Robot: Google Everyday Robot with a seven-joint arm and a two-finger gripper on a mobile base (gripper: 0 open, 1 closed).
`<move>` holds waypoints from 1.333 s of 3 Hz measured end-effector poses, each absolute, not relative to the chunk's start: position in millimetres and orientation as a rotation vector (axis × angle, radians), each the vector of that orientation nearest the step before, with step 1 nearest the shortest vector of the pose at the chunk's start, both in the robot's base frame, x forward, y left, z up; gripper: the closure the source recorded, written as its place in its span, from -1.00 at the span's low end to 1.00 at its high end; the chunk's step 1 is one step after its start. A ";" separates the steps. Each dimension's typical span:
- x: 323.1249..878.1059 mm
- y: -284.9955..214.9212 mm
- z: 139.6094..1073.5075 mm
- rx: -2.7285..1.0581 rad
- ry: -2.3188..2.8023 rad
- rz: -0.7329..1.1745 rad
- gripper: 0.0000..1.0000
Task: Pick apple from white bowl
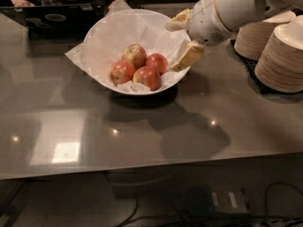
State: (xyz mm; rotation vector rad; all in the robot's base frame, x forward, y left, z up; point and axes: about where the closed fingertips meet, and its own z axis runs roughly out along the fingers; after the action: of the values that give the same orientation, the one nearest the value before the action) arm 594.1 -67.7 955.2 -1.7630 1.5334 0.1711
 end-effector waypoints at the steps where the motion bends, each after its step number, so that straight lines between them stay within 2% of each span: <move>1: 604.2 -64.9 951.2 -1.767 1.526 0.206 -0.36; 4: 632.2 -43.7 922.1 -1.828 1.542 0.275 -0.38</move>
Offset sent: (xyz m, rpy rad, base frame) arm 0.0355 0.0061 -0.0182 0.0181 0.0593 0.0304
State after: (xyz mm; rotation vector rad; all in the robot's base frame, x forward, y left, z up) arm 632.2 -43.7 922.1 -1.8277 1.5417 0.2753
